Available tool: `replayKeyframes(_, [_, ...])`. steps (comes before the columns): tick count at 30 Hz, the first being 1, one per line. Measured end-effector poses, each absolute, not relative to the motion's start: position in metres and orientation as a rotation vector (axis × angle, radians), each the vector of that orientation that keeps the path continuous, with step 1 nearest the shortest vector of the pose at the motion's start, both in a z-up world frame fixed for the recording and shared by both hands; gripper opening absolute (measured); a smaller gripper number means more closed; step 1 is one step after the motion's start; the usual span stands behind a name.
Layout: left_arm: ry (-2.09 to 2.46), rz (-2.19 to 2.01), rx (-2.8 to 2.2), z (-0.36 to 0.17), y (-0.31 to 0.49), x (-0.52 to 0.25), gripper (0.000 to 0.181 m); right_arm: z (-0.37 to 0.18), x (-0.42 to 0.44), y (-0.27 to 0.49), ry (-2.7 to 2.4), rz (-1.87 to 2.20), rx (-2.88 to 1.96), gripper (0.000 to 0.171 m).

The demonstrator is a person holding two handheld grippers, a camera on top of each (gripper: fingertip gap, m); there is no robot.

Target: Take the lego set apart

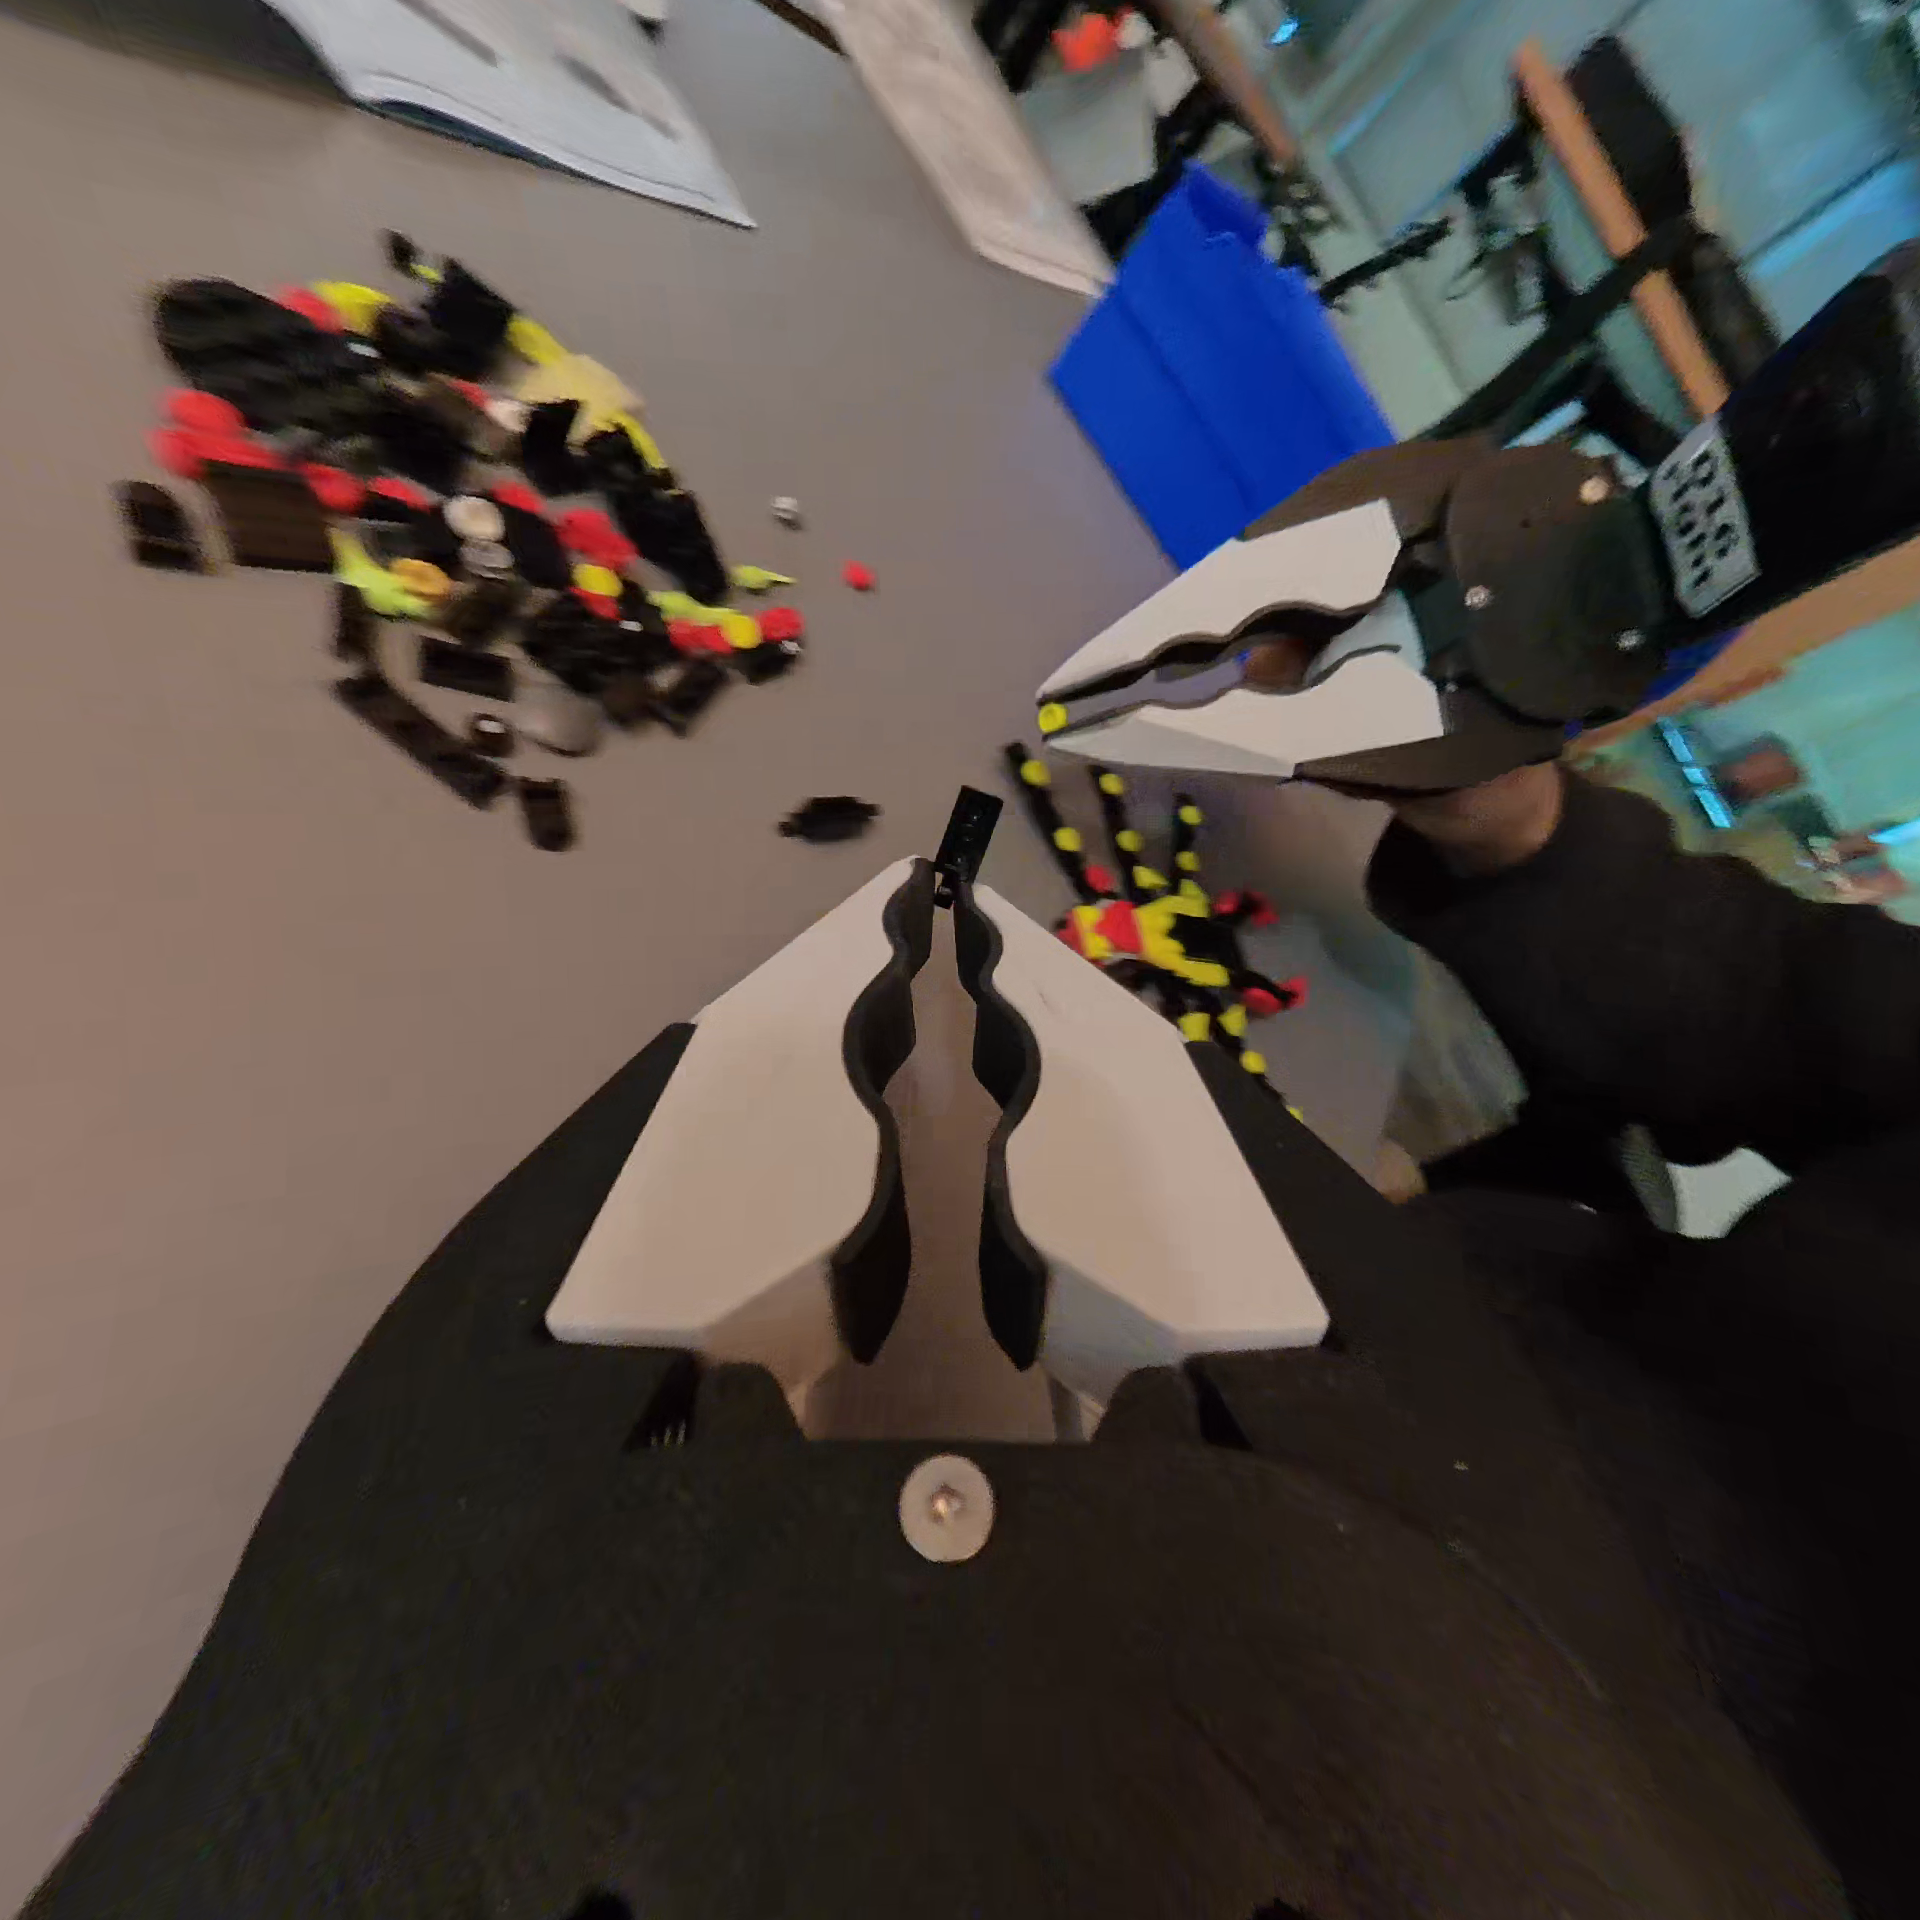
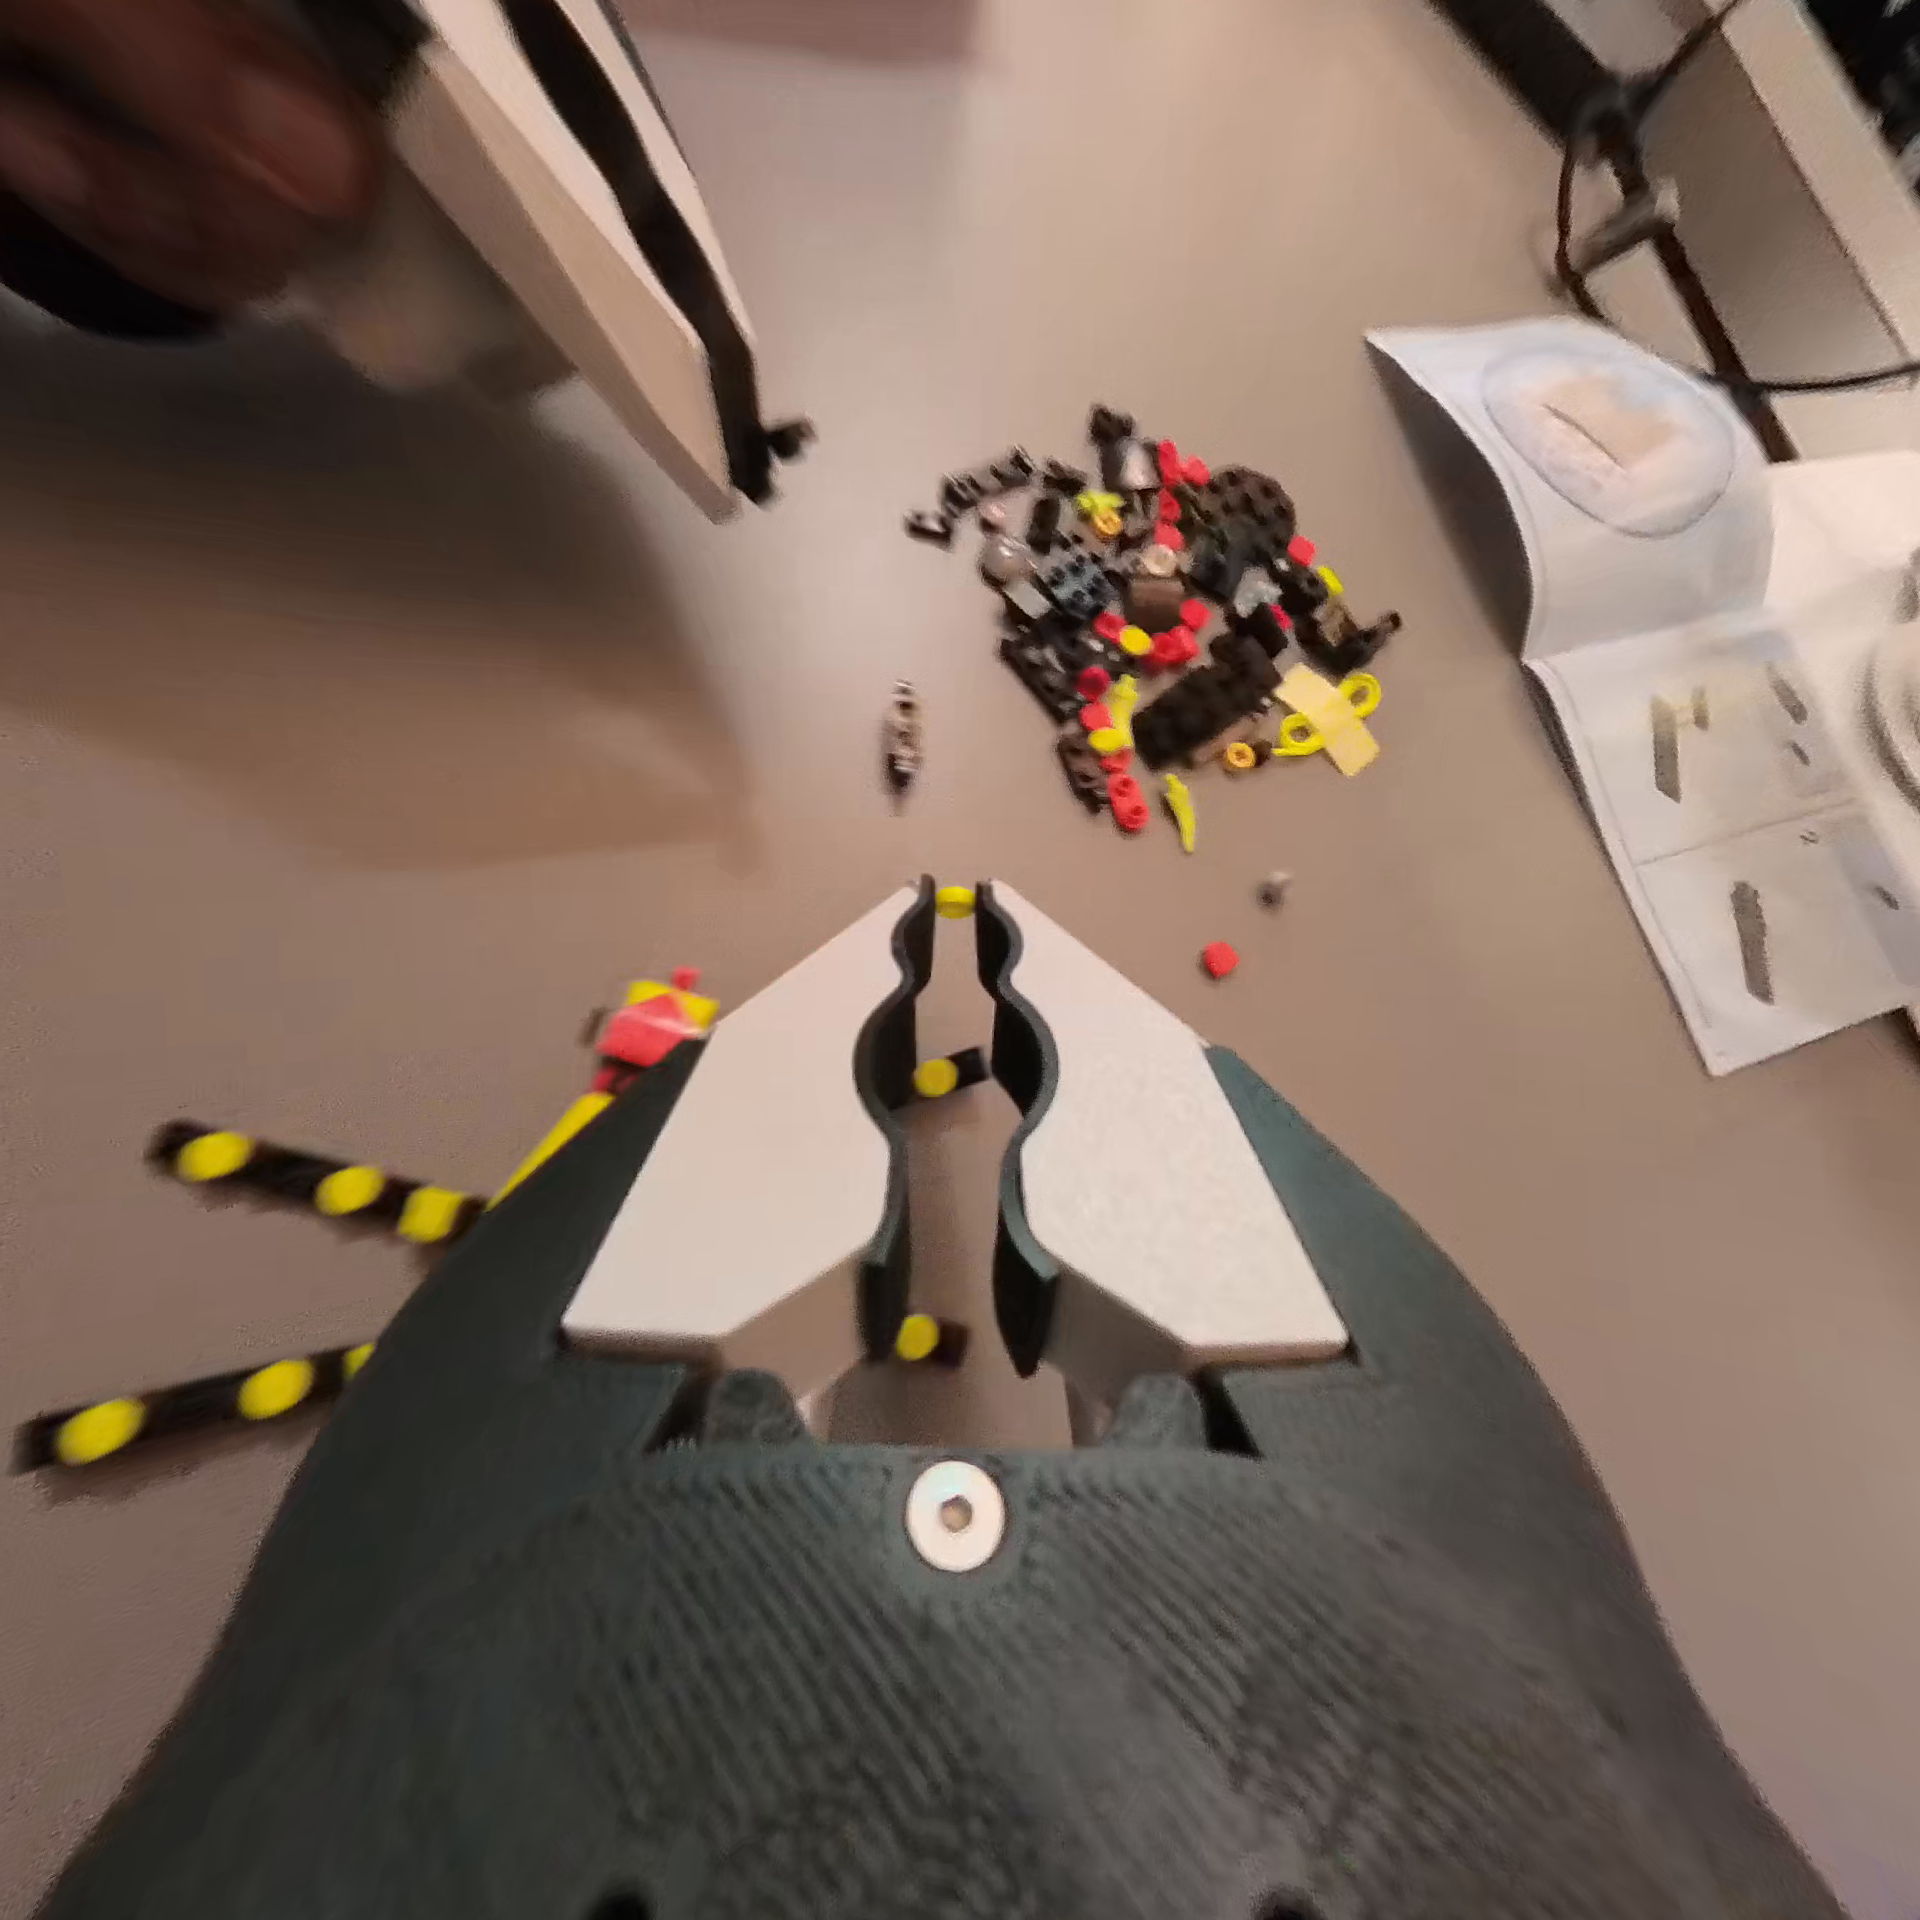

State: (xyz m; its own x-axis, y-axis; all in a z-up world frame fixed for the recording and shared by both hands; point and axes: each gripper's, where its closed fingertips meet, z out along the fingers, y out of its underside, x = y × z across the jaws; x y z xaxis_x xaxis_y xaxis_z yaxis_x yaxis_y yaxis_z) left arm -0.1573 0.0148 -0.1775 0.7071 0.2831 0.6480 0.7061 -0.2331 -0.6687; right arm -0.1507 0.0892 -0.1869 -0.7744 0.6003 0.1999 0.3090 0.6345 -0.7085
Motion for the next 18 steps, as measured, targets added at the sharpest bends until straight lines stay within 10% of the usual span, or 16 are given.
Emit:
replayKeyframes(1, [-0.796, -0.451, -1.833, -0.182, 0.013, -0.164, 0.001, -0.195, -0.161, 0.091, -2.467, 0.877, -0.727, 0.007])
replayKeyframes(18, [-0.836, -0.287, -1.979, -0.202, 0.025, -0.204, 0.005, -0.147, -0.181, 0.120, -2.237, 0.999, -0.930, 0.040])
